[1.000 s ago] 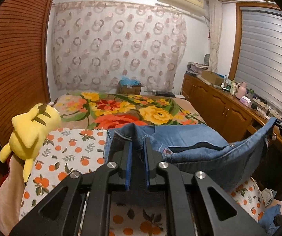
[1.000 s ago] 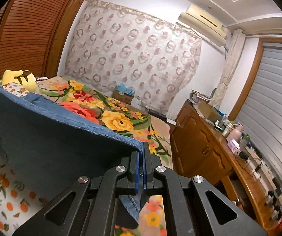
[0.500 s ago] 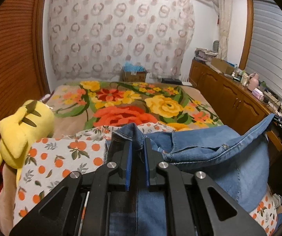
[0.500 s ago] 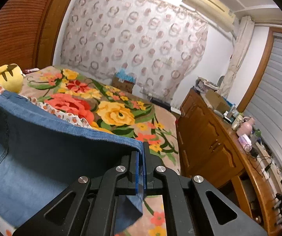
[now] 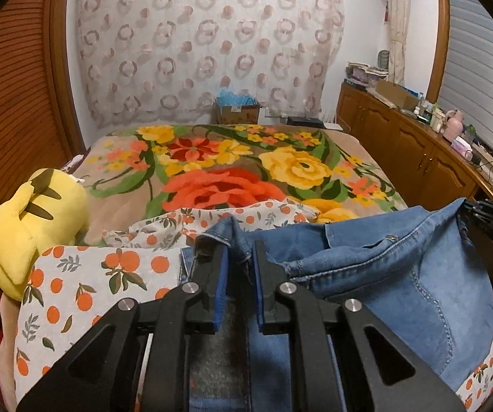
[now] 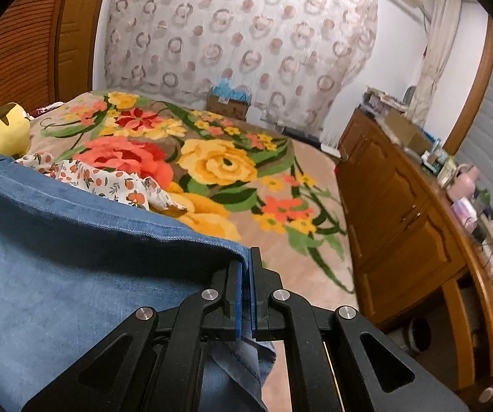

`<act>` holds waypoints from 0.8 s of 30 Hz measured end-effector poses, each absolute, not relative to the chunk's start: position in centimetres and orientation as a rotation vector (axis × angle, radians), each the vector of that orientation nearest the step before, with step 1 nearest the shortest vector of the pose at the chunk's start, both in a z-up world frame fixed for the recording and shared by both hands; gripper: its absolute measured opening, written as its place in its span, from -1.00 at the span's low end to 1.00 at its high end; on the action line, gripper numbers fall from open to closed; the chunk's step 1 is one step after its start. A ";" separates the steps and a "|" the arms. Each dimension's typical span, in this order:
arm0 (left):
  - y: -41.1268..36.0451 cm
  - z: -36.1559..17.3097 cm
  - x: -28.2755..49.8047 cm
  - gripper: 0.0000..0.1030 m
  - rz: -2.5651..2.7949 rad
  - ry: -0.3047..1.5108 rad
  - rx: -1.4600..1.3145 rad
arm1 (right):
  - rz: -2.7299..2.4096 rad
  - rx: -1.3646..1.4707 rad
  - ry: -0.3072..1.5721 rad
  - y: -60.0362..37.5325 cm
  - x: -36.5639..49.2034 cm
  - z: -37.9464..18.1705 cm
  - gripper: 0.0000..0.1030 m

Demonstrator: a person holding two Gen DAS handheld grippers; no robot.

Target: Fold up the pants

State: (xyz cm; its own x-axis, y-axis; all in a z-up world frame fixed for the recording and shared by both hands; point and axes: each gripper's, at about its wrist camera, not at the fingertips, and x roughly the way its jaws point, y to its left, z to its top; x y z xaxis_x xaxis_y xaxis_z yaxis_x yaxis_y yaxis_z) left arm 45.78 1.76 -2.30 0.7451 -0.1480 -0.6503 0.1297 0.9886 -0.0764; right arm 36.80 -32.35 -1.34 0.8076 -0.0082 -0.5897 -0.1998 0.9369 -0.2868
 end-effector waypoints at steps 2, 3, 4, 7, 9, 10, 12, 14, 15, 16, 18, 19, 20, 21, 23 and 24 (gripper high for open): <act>1.7 -2.3 46.3 -0.72 -0.152 0.719 -0.022 | 0.109 -0.337 0.636 -32.5 37.5 -1.2 -0.96; 1.7 -2.4 46.6 -0.71 -0.154 0.724 -0.020 | 0.110 -0.332 0.642 -32.6 37.9 -1.1 -0.96; 1.6 -2.5 46.8 -0.71 -0.154 0.726 -0.017 | 0.110 -0.330 0.648 -32.7 38.0 -1.2 -0.96; 1.5 -2.6 47.8 -0.70 -0.145 0.728 -0.008 | 0.105 -0.331 0.664 -32.9 38.9 -1.1 -0.95; 1.7 -2.7 48.4 -0.65 -0.152 0.738 -0.026 | 0.105 -0.323 0.679 -33.0 39.6 -1.1 -0.95; 1.9 -2.7 48.6 -0.63 -0.153 0.740 -0.035 | 0.104 -0.318 0.686 -33.2 39.8 -1.0 -0.95; 2.3 -2.6 48.8 -0.63 -0.141 0.728 -0.041 | 0.107 -0.304 0.693 -33.1 40.6 -0.9 -0.95; 2.8 -2.3 48.5 -0.60 -0.135 0.710 -0.033 | 0.104 -0.290 0.700 -33.3 40.7 -0.8 -0.84; 2.9 -2.2 48.5 -0.58 -0.136 0.706 -0.031 | 0.104 -0.283 0.703 -33.2 40.9 -0.9 -0.77; 3.1 -2.1 48.2 -0.48 -0.139 0.699 -0.029 | 0.095 -0.281 0.699 -33.2 41.0 -0.8 -0.62; 3.5 -1.8 47.5 -0.31 -0.149 0.679 -0.029 | 0.092 -0.260 0.692 -33.6 41.3 -0.8 -0.46; 3.6 -1.7 47.2 -0.24 -0.155 0.673 -0.028 | 0.093 -0.242 0.695 -33.9 41.3 -0.7 -0.39; 3.7 -1.6 46.9 -0.17 -0.163 0.671 -0.025 | 0.085 -0.230 0.695 -34.2 41.3 -0.7 -0.37; 3.8 -1.6 46.6 -0.12 -0.175 0.672 -0.021 | 0.083 -0.223 0.690 -34.2 41.1 -0.7 -0.37; 3.8 -1.5 46.0 -0.09 -0.194 0.668 -0.010 | 0.092 -0.218 0.676 -34.5 40.3 -0.5 -0.36; 3.8 -1.6 45.4 -0.08 -0.197 0.671 0.004 | 0.101 -0.212 0.667 -34.4 40.0 -0.5 -0.35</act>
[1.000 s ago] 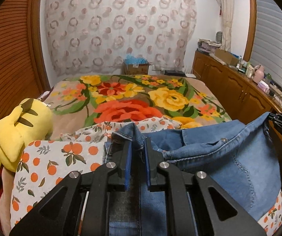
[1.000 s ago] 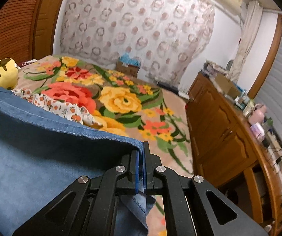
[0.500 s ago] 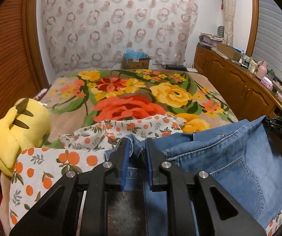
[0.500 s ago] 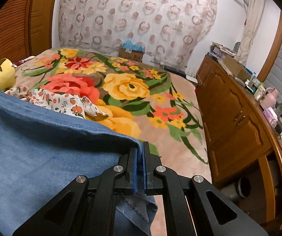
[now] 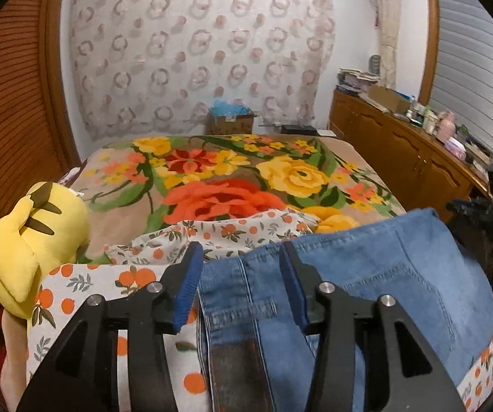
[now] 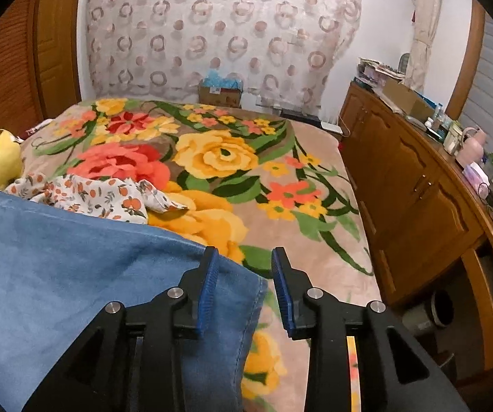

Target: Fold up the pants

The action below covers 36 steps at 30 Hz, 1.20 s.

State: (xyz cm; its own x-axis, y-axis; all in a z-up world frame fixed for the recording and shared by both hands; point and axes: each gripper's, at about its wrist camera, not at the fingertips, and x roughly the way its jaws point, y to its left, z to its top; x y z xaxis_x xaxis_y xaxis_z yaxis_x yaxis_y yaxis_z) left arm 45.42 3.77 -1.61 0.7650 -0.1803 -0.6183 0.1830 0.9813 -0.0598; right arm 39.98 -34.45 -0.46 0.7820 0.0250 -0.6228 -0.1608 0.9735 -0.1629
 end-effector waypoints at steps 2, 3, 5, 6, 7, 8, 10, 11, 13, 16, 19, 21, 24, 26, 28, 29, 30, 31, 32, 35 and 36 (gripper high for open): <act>3.7 -1.9 44.4 -0.06 -0.201 0.681 0.020 | 0.117 -0.198 0.648 -34.4 38.6 -0.1 -0.33; 3.8 -2.0 44.1 -0.06 -0.203 0.686 0.022 | 0.132 -0.187 0.634 -34.5 37.9 0.0 -0.31; 3.9 -2.3 42.9 -0.06 -0.208 0.701 0.020 | 0.159 -0.167 0.610 -34.5 36.1 0.5 -0.18; 4.0 -2.5 42.6 -0.06 -0.210 0.706 0.019 | 0.174 -0.160 0.600 -34.5 35.1 0.7 -0.14; 4.0 -2.6 42.1 -0.06 -0.215 0.717 0.017 | 0.188 -0.157 0.591 -34.3 34.1 0.8 -0.05; 4.1 -2.8 41.5 -0.06 -0.219 0.731 0.019 | 0.201 -0.155 0.587 -34.1 33.3 1.0 0.00; 4.1 -3.2 40.7 -0.06 -0.228 0.752 0.028 | 0.244 -0.157 0.579 -33.3 31.4 1.2 0.04; 4.0 -3.3 40.3 -0.06 -0.233 0.761 0.033 | 0.264 -0.158 0.574 -32.9 30.6 1.3 0.08; 4.0 -3.5 39.8 -0.06 -0.242 0.772 0.038 | 0.308 -0.146 0.564 -32.0 28.5 1.7 0.16; 3.8 -4.1 38.9 -0.06 -0.248 0.789 0.044 | 0.360 -0.118 0.563 -31.4 26.2 1.9 0.30; 4.1 -4.9 38.0 -0.06 -0.252 0.809 0.027 | 0.392 -0.132 0.548 -30.1 23.7 1.7 0.33; 4.3 -5.4 37.4 -0.06 -0.259 0.826 0.016 | 0.418 -0.148 0.553 -29.0 22.2 1.1 0.33; 4.3 -6.0 36.7 -0.06 -0.261 0.846 0.006 | 0.444 -0.180 0.554 -27.9 20.5 0.4 0.33; 3.8 -5.8 36.0 -0.06 -0.274 0.835 0.008 | 0.452 -0.162 0.562 -28.2 19.7 -0.2 0.33; 2.9 -5.3 35.5 -0.06 -0.297 0.819 0.018 | 0.450 -0.154 0.582 -28.3 19.3 -0.9 0.33; 2.5 -5.2 35.4 -0.06 -0.307 0.816 0.021 | 0.441 -0.155 0.587 -28.4 19.3 -1.3 0.33; 1.8 -5.0 35.1 -0.06 -0.322 0.810 0.026 | 0.435 -0.154 0.593 -28.6 19.3 -1.2 0.33; 1.3 -4.7 35.2 -0.06 -0.333 0.806 0.028 | 0.431 -0.149 0.603 -28.5 19.1 -1.3 0.33; 0.8 -4.6 35.1 -0.06 -0.342 0.804 0.029 | 0.427 -0.141 0.617 -28.6 19.1 -1.6 0.33; -1.1 -4.3 35.0 -0.06 -0.377 0.802 0.028 | 0.410 -0.139 0.650 -28.8 19.1 -2.7 0.33; -1.7 -4.3 35.0 -0.06 -0.386 0.802 0.030 | 0.402 -0.141 0.654 -29.0 19.1 -3.0 0.33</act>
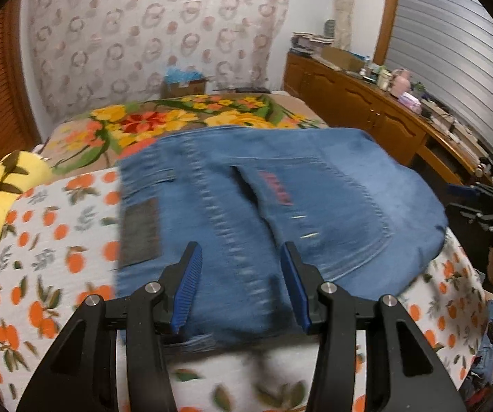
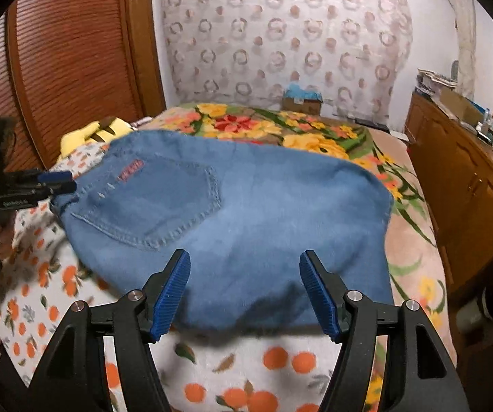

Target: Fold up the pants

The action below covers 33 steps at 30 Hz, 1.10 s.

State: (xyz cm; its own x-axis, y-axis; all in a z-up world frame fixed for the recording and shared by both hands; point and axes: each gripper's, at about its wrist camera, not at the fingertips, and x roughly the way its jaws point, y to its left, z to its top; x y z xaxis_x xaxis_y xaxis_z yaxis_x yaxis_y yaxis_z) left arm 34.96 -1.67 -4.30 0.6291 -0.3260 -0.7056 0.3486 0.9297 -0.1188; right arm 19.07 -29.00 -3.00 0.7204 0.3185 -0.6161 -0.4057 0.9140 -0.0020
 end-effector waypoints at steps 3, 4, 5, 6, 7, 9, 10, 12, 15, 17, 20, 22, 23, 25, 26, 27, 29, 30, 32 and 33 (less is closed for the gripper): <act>-4.4 -4.5 34.8 -0.06 -0.405 0.801 0.079 | 0.373 -0.106 0.664 -30.1 19.1 -3.3 0.33; -5.1 -4.7 34.8 -0.06 -0.408 0.804 0.102 | 0.364 -0.091 0.667 -30.8 19.1 -3.5 0.33; -5.6 -4.9 34.9 -0.06 -0.405 0.810 0.123 | 0.350 -0.081 0.670 -31.4 19.0 -3.6 0.33; -6.1 -5.4 35.1 -0.06 -0.396 0.828 0.150 | 0.332 -0.069 0.674 -32.4 19.1 -4.0 0.33; -6.2 -5.7 35.4 -0.06 -0.391 0.840 0.162 | 0.318 -0.058 0.678 -32.8 18.8 -4.1 0.33; -6.3 -6.4 35.6 -0.06 -0.386 0.864 0.166 | 0.287 -0.029 0.687 -34.1 19.2 -4.9 0.33; -6.0 -6.8 35.8 -0.06 -0.386 0.876 0.160 | 0.274 -0.016 0.691 -34.6 19.3 -5.1 0.33; -5.8 -7.0 35.8 -0.06 -0.384 0.880 0.163 | 0.245 0.009 0.700 -35.9 19.5 -5.9 0.33; -6.0 -7.1 35.7 -0.06 -0.382 0.870 0.184 | 0.219 0.044 0.713 -36.9 20.3 -6.5 0.33; -6.1 -7.1 35.7 -0.06 -0.381 0.861 0.188 | 0.219 0.076 0.717 -36.9 20.8 -6.7 0.33; -5.4 -7.0 35.7 -0.06 -0.391 0.853 0.139 | 0.239 0.103 0.718 -36.7 21.6 -6.7 0.33; -4.7 -6.7 35.3 -0.06 -0.397 0.841 0.104 | 0.247 0.093 0.714 -37.0 21.6 -6.4 0.33; -4.4 -6.6 35.2 -0.06 -0.400 0.836 0.097 | 0.254 0.086 0.707 -36.6 21.6 -6.2 0.33; -3.5 -6.2 34.8 -0.05 -0.397 0.825 0.082 | 0.281 0.070 0.683 -36.2 21.0 -5.8 0.33; -3.1 -6.1 34.6 -0.03 -0.396 0.820 0.074 | 0.302 0.061 0.671 -36.6 20.1 -5.5 0.33; -2.6 -5.9 34.5 -0.02 -0.404 0.817 0.065 | 0.320 0.052 0.663 -35.8 19.9 -5.3 0.33; -1.4 -5.6 34.1 0.32 -0.410 0.818 0.045 | 0.369 0.027 0.649 -34.0 19.5 -5.0 0.33; -1.0 -5.5 33.9 0.50 -0.392 0.813 0.050 | 0.400 0.011 0.643 -32.6 19.4 -4.8 0.33; 0.2 -4.8 33.5 0.60 -0.350 0.781 0.069 | 0.447 -0.020 0.636 -30.1 19.1 -4.8 0.36; 0.9 -4.5 33.3 0.62 -0.328 0.773 0.068 | 0.471 -0.032 0.631 -28.6 18.9 -4.8 0.40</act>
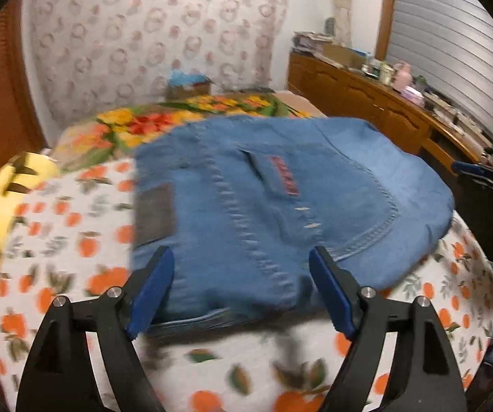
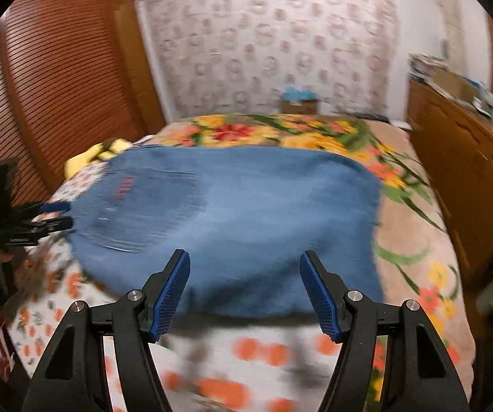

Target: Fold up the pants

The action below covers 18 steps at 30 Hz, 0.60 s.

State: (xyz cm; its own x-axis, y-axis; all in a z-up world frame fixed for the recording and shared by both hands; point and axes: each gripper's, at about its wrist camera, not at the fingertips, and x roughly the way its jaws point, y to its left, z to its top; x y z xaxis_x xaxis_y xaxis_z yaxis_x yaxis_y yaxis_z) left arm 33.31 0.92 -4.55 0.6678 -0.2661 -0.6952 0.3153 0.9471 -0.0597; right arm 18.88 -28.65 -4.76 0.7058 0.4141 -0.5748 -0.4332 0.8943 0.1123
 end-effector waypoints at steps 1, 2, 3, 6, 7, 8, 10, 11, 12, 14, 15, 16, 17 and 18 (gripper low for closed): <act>1.4 -4.5 33.3 0.67 -0.320 0.775 0.063 | 0.491 -0.043 0.628 -27.4 18.6 -4.8 0.44; 2.2 -4.5 33.4 0.68 -0.301 0.790 0.054 | 0.516 -0.053 0.625 -26.0 18.5 -4.9 0.45; 2.7 -4.6 33.5 0.68 -0.285 0.806 0.052 | 0.542 -0.065 0.625 -24.5 18.4 -5.0 0.45; 4.6 -5.0 33.5 0.68 -0.266 0.834 0.050 | 0.594 -0.110 0.638 -20.2 18.4 -6.1 0.45; 5.5 -5.0 33.4 0.68 -0.254 0.837 0.045 | 0.621 -0.123 0.646 -18.5 18.5 -6.6 0.45; 6.0 -5.2 33.4 0.68 -0.247 0.841 0.038 | 0.644 -0.134 0.654 -17.1 18.6 -7.1 0.45; 7.4 -5.2 33.4 0.68 -0.234 0.843 0.010 | 0.688 -0.166 0.671 -13.7 18.9 -8.2 0.45; 7.9 -5.2 33.6 0.68 -0.227 0.842 0.003 | 0.706 -0.185 0.674 -12.0 19.0 -8.7 0.45; 8.5 -5.1 33.7 0.68 -0.216 0.839 0.002 | 0.727 -0.207 0.676 -10.2 19.3 -9.0 0.45; 9.6 -4.9 33.9 0.68 -0.209 0.836 0.009 | 0.762 -0.255 0.672 -6.9 20.2 -9.9 0.45; 10.0 -4.9 34.0 0.68 -0.207 0.838 0.013 | 0.778 -0.279 0.669 -5.5 20.4 -10.1 0.45; 10.6 -4.9 34.1 0.68 -0.202 0.839 0.021 | 0.790 -0.300 0.668 -4.0 20.6 -10.5 0.45; 10.9 -4.8 34.3 0.68 -0.200 0.840 0.025 | 0.800 -0.323 0.670 -2.6 20.7 -10.8 0.45; 11.4 -4.8 34.4 0.68 -0.199 0.840 0.030 | 0.803 -0.344 0.672 -1.4 21.2 -11.3 0.45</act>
State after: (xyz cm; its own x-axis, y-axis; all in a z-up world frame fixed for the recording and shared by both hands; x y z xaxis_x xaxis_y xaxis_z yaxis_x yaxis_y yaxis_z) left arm 34.40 11.35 -4.80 0.6497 -0.1636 -0.7424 0.1874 0.9809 -0.0521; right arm 21.21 -1.44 -11.27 0.5051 0.5453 -0.6690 -0.7543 0.6556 -0.0350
